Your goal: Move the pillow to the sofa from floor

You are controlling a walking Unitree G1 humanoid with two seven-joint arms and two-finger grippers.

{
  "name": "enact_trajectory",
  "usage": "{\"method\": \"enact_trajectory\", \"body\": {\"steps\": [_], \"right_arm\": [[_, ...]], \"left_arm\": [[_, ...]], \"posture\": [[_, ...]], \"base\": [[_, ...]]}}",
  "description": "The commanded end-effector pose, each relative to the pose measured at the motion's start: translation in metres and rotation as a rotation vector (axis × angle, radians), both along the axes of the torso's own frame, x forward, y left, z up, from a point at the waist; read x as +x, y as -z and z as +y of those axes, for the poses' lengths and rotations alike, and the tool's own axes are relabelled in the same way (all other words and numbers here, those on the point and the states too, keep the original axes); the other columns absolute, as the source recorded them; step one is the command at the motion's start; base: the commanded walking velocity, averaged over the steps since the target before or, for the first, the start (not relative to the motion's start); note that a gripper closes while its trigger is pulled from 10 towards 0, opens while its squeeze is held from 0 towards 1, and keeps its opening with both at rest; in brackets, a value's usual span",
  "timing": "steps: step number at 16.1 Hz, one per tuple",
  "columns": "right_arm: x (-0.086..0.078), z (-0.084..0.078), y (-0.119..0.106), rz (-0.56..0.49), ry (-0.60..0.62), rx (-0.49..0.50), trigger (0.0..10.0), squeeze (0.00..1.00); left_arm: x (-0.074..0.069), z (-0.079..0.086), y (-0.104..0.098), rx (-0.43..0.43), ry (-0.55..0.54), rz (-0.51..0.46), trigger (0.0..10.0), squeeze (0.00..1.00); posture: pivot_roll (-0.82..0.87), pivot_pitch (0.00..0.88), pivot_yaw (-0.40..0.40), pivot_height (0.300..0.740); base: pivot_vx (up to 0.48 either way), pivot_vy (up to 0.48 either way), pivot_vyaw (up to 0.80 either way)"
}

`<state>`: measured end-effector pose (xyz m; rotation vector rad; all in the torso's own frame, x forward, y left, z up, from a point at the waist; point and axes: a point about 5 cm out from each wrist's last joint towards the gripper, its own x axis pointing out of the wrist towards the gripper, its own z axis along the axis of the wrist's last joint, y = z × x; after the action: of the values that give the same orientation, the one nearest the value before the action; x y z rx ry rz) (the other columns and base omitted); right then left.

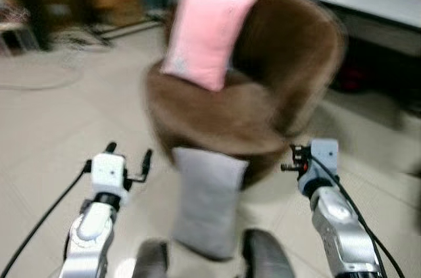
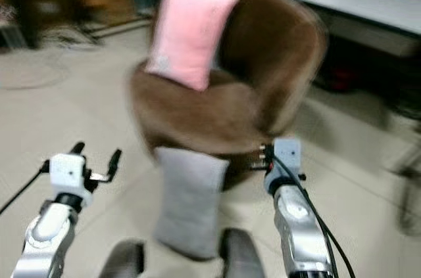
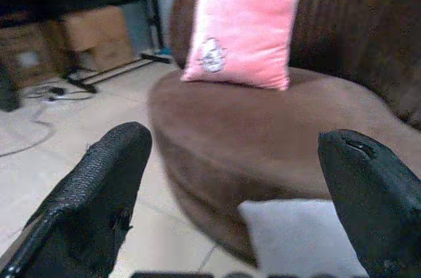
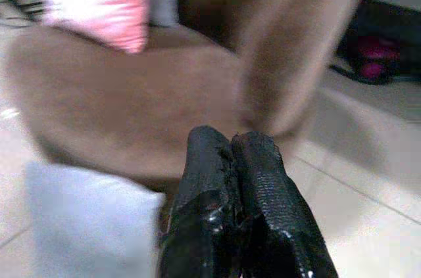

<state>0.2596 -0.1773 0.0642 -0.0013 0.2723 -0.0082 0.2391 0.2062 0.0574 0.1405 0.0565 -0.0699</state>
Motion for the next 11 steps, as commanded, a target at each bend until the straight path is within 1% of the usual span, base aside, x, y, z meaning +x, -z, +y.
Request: {"method": "enact_trajectory", "body": {"steps": [1, 7, 8, 10, 11], "right_arm": [[0.003, -0.004, -0.004, -0.02, 0.007, -0.013, 10.0, 0.0], [0.004, -0.002, -0.004, -0.027, -0.009, -0.025, 10.0, 0.0], [0.005, 0.001, -0.005, -0.027, -0.052, -0.073, 10.0, 0.0], [0.006, 0.002, -0.004, -0.027, -0.059, -0.072, 10.0, 0.0], [0.006, 0.001, -0.004, -0.032, -0.043, -0.045, 10.0, 0.0]], "left_arm": [[0.006, -0.006, -0.005, -0.004, 0.033, -0.033, 10.0, 0.13], [0.01, -0.004, 0.001, -0.002, 0.042, -0.041, 10.0, 0.12], [0.01, -0.003, 0.004, -0.002, 0.041, -0.041, 10.0, 0.12], [0.011, -0.003, 0.005, -0.003, 0.04, -0.04, 10.0, 0.12], [0.011, -0.003, 0.006, -0.003, 0.039, -0.041, 10.0, 0.12]], "posture": [[0.02, 0.0, -0.047, 0.635], [0.02, 0.0, -0.043, 0.635], [0.02, 0.0, -0.045, 0.635], [0.02, 0.0, -0.049, 0.635], [0.02, 0.0, -0.051, 0.635]], "base": [[0.341, 0.0, 0.0], [0.34, 0.0, 0.0], [0.334, 0.0, 0.8], [0.326, 0.0, 0.8], [0.315, 0.0, 0.0]]}}
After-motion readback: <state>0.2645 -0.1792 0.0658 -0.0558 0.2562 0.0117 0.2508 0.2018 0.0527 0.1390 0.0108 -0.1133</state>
